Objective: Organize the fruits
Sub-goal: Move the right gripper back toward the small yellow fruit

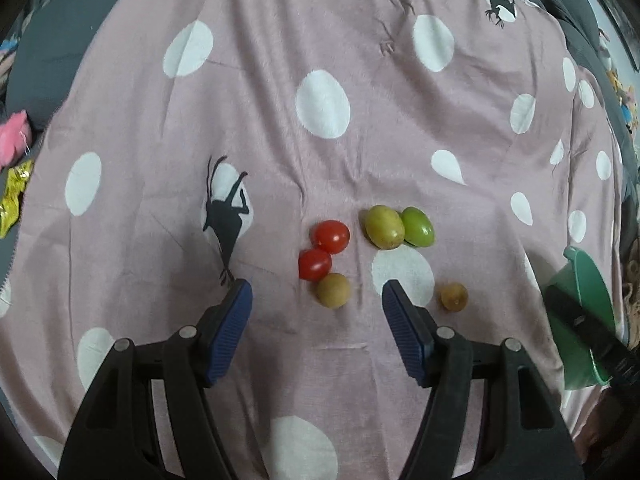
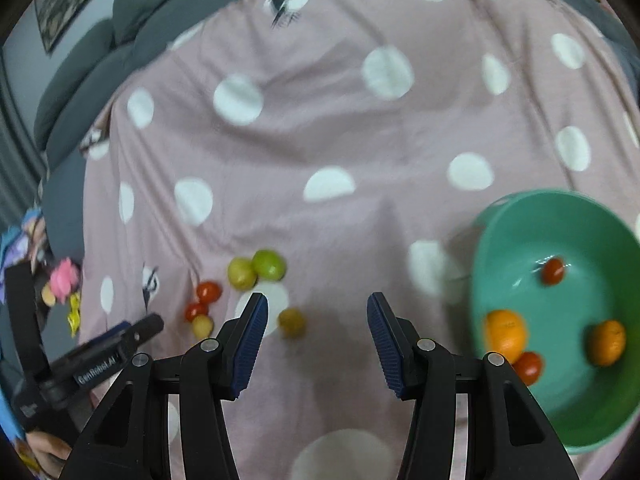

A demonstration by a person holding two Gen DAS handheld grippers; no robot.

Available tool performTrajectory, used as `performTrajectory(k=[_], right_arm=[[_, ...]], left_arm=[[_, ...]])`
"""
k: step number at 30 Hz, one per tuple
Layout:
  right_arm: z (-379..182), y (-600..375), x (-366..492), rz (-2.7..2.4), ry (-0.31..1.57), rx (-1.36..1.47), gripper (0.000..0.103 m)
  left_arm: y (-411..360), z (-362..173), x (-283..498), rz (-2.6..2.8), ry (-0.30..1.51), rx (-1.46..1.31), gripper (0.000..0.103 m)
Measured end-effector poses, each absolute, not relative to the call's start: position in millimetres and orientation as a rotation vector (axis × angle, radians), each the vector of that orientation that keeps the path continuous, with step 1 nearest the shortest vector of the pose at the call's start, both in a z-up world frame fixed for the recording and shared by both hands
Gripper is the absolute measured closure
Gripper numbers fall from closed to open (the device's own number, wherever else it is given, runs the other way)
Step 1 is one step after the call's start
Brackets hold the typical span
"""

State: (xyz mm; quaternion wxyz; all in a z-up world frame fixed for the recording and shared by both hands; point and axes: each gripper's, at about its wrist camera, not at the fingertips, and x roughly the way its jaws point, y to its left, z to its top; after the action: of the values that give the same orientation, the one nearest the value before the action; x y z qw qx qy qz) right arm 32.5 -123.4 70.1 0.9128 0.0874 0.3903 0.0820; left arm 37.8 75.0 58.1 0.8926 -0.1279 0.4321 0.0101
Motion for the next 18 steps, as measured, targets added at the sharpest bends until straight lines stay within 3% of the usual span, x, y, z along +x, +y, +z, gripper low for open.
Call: performTrajectory(k=[12,18], right_arm=[[61,-88,63,0.193,0.911,0.121,0.050],[27,-88,88,0.180,0.990,0.193,0.050]], left_arm=[[72,48,47,0.011,0.928,-0.245,0.037],[75,40,56,-0.014,0.968,-0.281,0.053]])
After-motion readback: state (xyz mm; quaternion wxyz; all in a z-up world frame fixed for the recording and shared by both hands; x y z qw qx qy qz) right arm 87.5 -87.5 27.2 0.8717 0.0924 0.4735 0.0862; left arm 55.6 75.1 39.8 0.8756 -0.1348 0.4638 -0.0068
